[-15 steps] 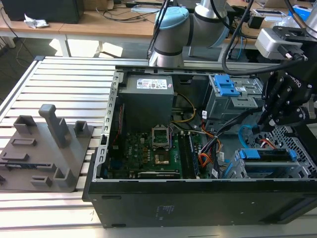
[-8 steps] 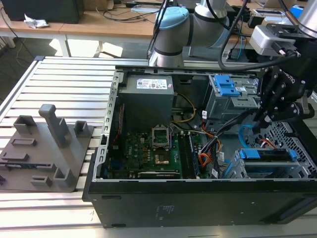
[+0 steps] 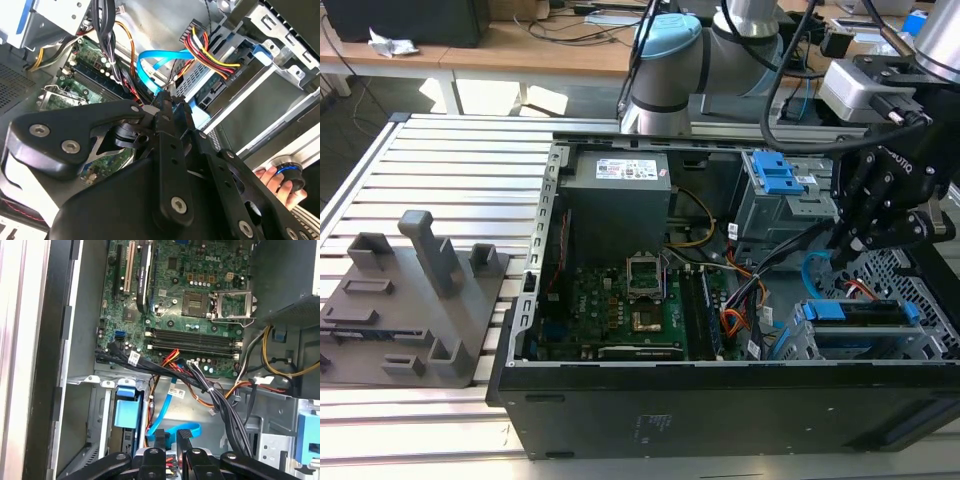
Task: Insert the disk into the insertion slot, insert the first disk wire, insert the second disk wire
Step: 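Insert the second disk wire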
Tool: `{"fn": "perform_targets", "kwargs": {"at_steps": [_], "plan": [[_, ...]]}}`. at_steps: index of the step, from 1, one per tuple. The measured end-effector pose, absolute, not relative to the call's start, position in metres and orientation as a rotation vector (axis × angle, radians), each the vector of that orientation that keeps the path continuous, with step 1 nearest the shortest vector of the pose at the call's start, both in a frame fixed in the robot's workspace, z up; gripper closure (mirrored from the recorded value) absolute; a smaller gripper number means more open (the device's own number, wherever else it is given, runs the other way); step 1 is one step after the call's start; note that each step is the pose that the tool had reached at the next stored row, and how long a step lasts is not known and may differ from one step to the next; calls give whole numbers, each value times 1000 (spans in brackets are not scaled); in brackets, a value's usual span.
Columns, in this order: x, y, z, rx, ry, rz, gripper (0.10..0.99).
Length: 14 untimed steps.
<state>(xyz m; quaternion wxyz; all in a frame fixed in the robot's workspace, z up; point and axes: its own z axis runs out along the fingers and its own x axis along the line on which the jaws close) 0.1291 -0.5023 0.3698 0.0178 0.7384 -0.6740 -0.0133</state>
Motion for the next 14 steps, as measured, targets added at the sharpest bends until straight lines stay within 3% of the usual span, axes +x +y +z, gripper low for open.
{"fn": "perform_targets", "kwargs": {"at_steps": [14], "plan": [[129, -505, 363, 2330, -2009, 0, 847]]}}
